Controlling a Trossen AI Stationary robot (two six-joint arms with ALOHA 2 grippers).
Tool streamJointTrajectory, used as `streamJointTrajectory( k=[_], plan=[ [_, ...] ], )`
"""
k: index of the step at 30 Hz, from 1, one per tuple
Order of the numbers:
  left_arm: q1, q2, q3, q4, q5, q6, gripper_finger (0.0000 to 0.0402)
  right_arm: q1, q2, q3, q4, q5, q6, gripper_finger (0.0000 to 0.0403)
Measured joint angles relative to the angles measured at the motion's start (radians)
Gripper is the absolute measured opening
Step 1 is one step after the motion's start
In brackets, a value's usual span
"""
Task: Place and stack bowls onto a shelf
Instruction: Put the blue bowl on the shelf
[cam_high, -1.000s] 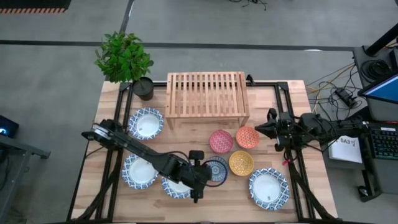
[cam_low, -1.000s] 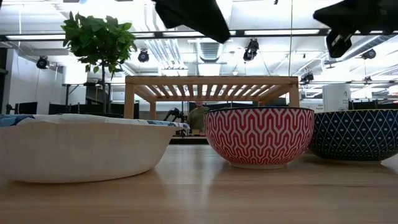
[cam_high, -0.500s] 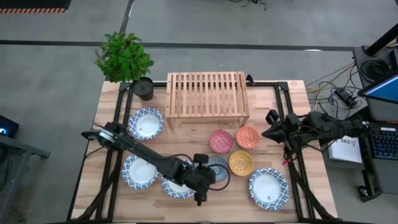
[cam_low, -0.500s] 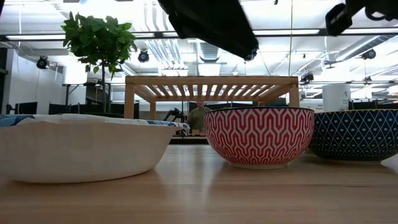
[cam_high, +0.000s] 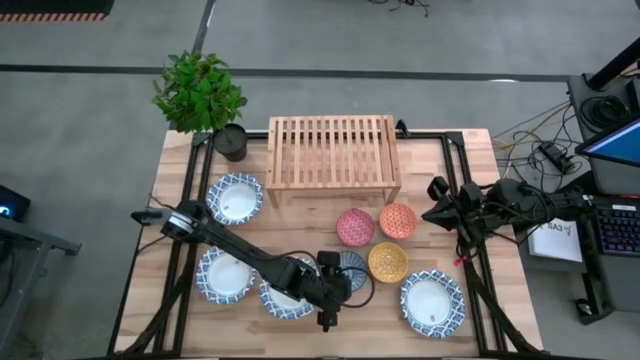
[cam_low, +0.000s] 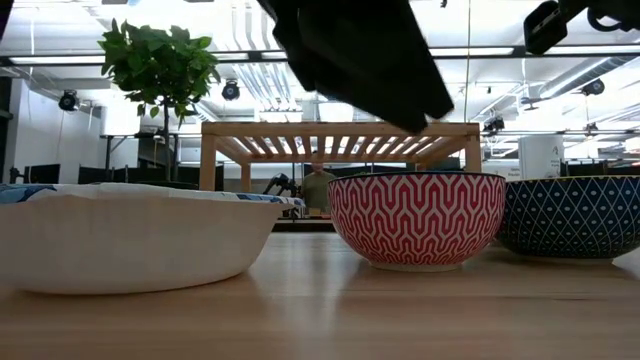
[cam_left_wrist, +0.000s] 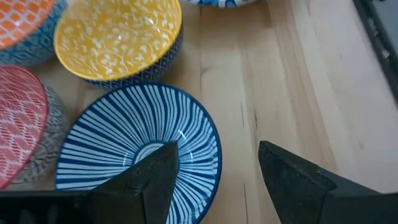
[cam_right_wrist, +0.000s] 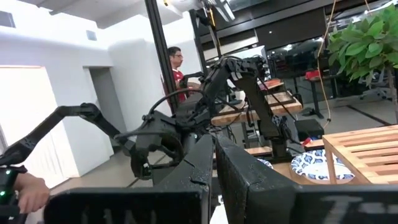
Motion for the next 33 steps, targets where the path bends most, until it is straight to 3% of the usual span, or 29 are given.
streamJointTrajectory(
  k=[9, 16, 22, 28, 33],
  plan=[
    [0.010, 0.035, 0.000, 0.000, 0.005, 0.015, 0.0207, 0.000, 0.000, 0.000, 0.000, 0.000, 0.000, 0.0011],
    [0.020, 0.074, 0.000, 0.001, 0.080, 0.010, 0.0187, 0.000, 0.000, 0.000, -0.002, 0.000, -0.001, 0.0011],
    [0.020, 0.094, -0.001, 0.000, 0.078, 0.016, 0.0126, 0.000, 0.000, 0.000, -0.008, 0.000, -0.008, 0.0011],
    [0.019, 0.094, -0.001, 0.001, 0.080, 0.032, 0.0025, 0.000, 0.001, 0.000, -0.008, 0.000, -0.012, 0.0011],
    [0.017, 0.094, 0.009, -0.005, 0.078, 0.062, 0.0013, 0.000, 0.001, 0.000, -0.008, 0.001, -0.012, 0.0011]
  ],
)
